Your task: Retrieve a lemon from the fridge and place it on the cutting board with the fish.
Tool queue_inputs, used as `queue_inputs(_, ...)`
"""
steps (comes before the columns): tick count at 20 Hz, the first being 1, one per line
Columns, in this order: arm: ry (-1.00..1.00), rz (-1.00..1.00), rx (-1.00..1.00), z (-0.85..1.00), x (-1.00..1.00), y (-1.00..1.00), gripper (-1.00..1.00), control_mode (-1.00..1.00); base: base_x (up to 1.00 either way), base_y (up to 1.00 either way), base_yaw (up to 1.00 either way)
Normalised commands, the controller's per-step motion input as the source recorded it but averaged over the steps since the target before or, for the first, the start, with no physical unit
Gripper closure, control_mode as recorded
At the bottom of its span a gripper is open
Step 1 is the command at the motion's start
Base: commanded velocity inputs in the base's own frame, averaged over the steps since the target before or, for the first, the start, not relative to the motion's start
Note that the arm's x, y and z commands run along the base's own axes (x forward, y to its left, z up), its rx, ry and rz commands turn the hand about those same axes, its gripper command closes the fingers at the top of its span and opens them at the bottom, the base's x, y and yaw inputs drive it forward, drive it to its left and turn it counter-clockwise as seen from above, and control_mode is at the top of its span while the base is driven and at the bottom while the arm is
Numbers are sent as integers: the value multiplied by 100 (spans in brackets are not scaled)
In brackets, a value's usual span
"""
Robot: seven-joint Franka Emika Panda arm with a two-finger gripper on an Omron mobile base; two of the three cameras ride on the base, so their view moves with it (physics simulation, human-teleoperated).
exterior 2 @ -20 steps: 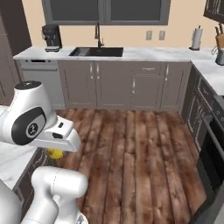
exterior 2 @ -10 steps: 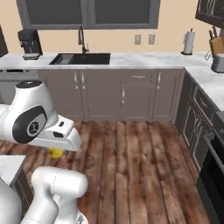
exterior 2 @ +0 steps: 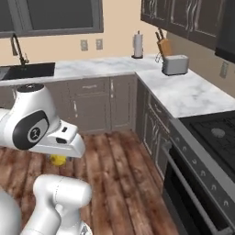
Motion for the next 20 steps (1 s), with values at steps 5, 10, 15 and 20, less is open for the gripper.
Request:
queue_inputs(5, 0, 0, 0, 0, 0, 0, 100, 100, 70, -80, -53)
queue_inputs(10, 0, 0, 0, 0, 0, 0, 100, 100, 56, -80, -58)
queue_inputs(15, 0, 0, 0, 0, 0, 0, 100, 100, 48, -66, -58)
queue_inputs(20, 0, 0, 0, 0, 0, 0, 100, 100, 3, -15, -42)
